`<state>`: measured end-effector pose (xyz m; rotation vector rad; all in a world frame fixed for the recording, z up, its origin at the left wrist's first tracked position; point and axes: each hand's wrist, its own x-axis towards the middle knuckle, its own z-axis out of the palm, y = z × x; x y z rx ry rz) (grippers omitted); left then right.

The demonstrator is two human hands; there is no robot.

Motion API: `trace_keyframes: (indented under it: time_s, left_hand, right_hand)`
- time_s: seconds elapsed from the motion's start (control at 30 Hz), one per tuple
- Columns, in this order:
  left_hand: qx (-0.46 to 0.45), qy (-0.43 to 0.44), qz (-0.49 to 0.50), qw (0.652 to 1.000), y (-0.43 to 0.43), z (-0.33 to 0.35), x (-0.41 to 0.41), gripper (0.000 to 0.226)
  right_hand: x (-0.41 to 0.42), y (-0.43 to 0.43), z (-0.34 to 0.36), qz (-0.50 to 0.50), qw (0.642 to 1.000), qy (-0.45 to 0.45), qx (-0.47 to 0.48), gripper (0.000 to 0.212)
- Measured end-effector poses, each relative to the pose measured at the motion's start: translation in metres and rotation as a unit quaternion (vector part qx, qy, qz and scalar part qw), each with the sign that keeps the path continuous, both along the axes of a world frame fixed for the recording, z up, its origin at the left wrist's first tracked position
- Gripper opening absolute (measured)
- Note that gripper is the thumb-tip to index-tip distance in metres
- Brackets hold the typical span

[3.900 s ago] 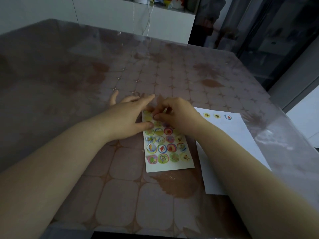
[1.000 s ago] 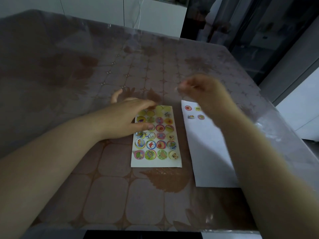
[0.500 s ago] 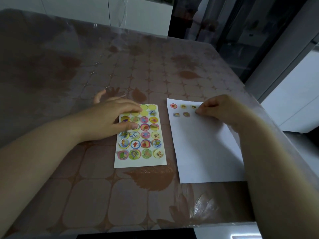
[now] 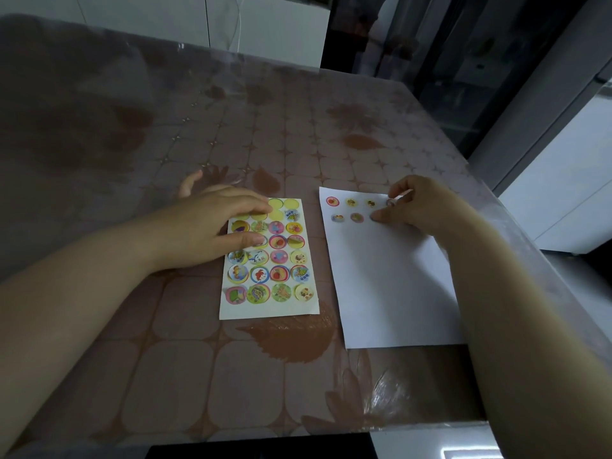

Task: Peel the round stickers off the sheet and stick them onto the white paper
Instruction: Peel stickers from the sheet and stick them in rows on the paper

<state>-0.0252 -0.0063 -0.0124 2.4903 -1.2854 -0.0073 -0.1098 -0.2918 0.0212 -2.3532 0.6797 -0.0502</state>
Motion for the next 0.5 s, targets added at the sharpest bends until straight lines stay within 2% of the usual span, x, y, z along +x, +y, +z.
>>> trace_keyframes:
  time_s: [0.07, 0.2, 0.37, 0.5]
  left_hand:
    - [-0.001, 0.001, -0.001, 1.000, 0.000, 0.000, -0.001, 0.098]
    - [0.008, 0.008, 0.002, 1.000, 0.000, 0.001, -0.001, 0.082]
    - [0.007, 0.012, 0.002, 1.000, 0.000, 0.002, -0.001, 0.082]
    - [0.005, 0.015, -0.002, 1.000, 0.000, 0.002, -0.001, 0.081]
  right_hand:
    - [-0.001, 0.001, -0.001, -0.013, 1.000, -0.015, 0.014, 0.036]
    - [-0.001, 0.002, -0.006, -0.020, 0.999, -0.034, 0.002, 0.030]
    - [0.001, 0.004, -0.009, -0.030, 0.999, -0.039, -0.012, 0.025]
    - [0.002, 0.031, -0.003, 0.076, 0.990, -0.111, -0.034, 0.006]
